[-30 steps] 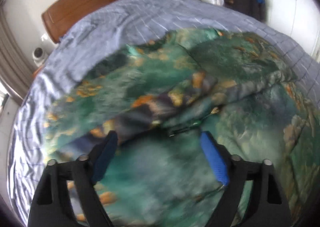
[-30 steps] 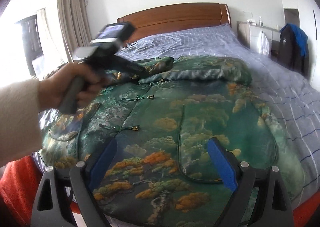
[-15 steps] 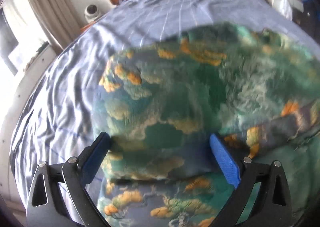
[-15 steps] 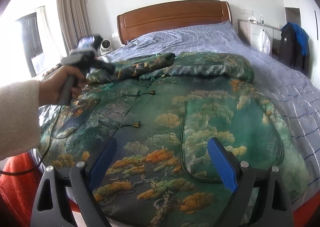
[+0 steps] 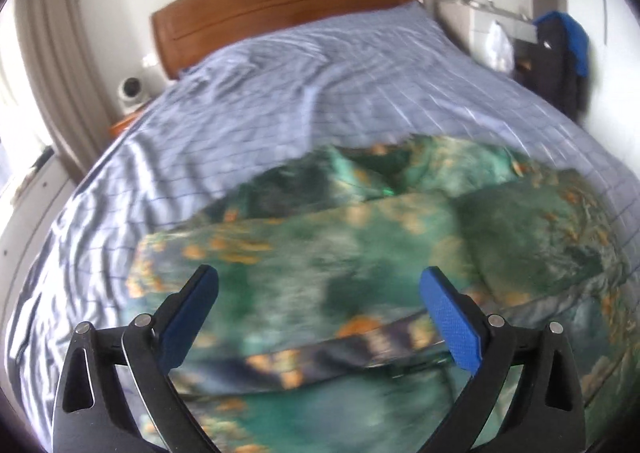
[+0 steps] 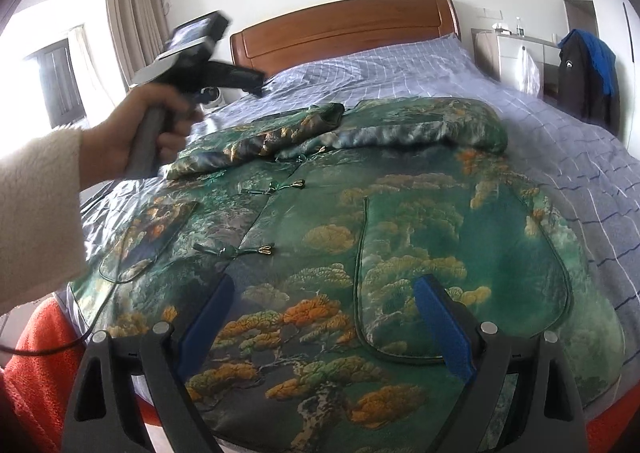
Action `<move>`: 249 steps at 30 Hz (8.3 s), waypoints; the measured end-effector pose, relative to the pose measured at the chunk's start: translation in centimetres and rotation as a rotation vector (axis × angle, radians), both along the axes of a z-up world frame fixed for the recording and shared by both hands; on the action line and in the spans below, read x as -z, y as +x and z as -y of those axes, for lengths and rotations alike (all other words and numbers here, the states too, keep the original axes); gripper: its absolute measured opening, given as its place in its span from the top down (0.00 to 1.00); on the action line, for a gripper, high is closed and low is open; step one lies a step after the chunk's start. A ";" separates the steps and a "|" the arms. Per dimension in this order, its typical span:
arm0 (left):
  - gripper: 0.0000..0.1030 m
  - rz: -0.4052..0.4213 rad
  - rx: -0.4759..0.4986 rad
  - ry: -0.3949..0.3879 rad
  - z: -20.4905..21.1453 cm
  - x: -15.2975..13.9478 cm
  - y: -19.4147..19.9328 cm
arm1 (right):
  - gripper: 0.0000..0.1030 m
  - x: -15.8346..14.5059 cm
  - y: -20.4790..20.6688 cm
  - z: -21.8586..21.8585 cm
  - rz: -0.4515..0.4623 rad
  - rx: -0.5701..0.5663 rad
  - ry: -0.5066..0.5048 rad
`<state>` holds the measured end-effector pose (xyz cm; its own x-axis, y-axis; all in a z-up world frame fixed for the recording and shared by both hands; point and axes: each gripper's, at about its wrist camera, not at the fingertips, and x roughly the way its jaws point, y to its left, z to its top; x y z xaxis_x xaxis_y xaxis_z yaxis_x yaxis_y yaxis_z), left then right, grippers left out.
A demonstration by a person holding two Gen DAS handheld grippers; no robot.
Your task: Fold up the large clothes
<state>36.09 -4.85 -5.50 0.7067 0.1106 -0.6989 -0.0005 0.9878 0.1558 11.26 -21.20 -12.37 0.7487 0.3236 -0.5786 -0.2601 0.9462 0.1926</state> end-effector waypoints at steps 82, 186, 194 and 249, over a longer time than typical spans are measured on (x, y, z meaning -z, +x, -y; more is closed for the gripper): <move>0.01 0.074 0.023 -0.030 -6.4 -4.8 -18.6 | 0.11 -2.5 -0.9 -2.3 0.032 -0.008 -0.169; 0.13 -0.347 -0.173 -0.593 -25.3 8.3 -26.9 | 0.16 1.3 4.7 16.5 -0.518 0.011 0.142; 0.50 -0.428 -0.100 -0.447 -22.0 8.6 -26.6 | 0.18 2.1 5.0 15.8 -0.570 -0.029 0.098; 0.91 -0.133 -0.124 -0.360 -20.1 -1.5 6.0 | 0.87 -6.4 36.4 12.2 -0.224 0.125 -0.014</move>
<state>42.13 15.28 -4.04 0.6042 -0.0792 -0.7929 -0.1262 0.9730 -0.1934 47.62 -33.44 -6.00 0.6351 0.2272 -0.7382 -0.0931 0.9713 0.2188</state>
